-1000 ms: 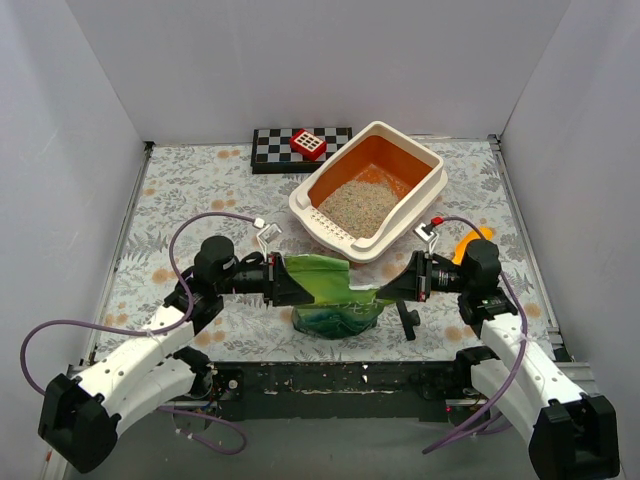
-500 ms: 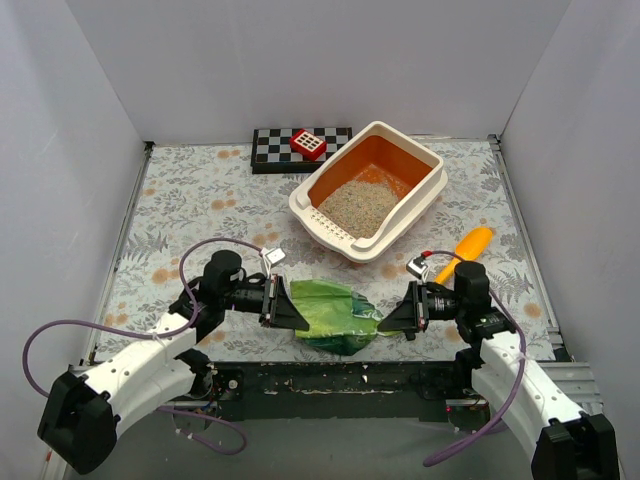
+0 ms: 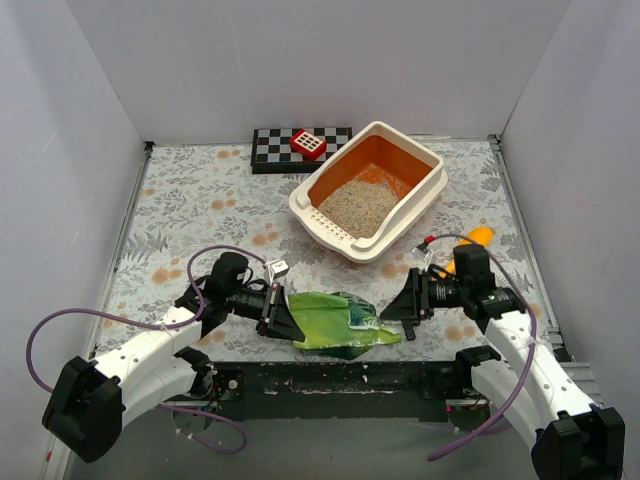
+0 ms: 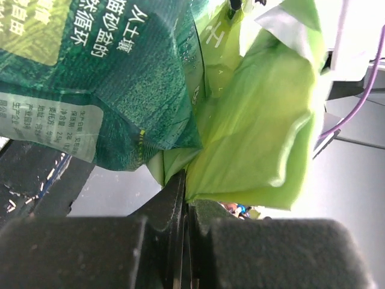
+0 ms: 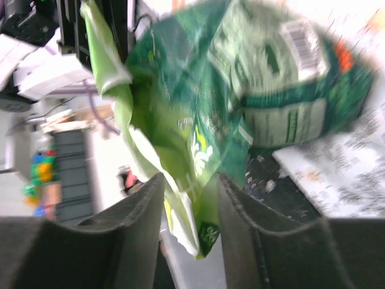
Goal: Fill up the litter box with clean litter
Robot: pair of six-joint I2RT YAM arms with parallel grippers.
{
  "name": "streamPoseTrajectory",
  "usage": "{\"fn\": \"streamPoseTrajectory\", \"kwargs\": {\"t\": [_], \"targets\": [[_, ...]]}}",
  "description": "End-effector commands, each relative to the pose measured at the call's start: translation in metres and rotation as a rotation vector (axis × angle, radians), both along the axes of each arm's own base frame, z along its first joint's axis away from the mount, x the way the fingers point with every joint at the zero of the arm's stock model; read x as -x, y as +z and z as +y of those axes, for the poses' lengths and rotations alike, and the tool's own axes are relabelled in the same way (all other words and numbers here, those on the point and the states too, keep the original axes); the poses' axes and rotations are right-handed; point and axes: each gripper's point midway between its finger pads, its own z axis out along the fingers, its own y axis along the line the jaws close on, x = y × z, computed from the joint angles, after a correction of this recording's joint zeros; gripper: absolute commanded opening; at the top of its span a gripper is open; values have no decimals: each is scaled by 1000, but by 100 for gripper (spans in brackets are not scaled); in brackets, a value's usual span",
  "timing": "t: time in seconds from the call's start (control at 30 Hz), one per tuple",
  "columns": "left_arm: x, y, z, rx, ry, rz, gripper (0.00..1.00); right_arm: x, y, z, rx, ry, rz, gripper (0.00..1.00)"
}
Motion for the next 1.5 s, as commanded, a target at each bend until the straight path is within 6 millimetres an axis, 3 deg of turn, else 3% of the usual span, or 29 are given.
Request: {"fn": "streamPoseTrajectory", "kwargs": {"t": [0.0,0.1,0.2,0.33,0.47,0.6,0.73,0.8,1.07,1.23,1.47], "targets": [[-1,-8,3,-48,9,20,0,-40,22,-19,244,-41,-326,53],[-3,-9,1,-53,4,27,0,-58,47,-24,326,-25,-463,58],[-7,-10,-1,-61,5,27,0,-61,74,-13,313,36,-586,59],[-15,-10,-4,-74,12,27,0,-45,100,11,252,173,-771,59],[-22,-12,-7,-99,29,39,0,-16,111,34,177,337,-912,59],[-30,-11,-9,-133,54,40,0,5,102,53,189,456,-1051,59],[-31,-11,-8,-150,58,53,0,33,82,73,214,621,-1156,60],[-29,-11,-8,-152,55,55,0,39,73,80,253,673,-1210,61],[-25,-12,-5,-158,52,61,0,26,55,85,399,702,-1347,62],[-22,-13,-4,-159,47,65,0,18,38,73,486,690,-1360,62],[-23,-13,-5,-156,34,74,0,28,16,65,483,710,-1304,62]]}}
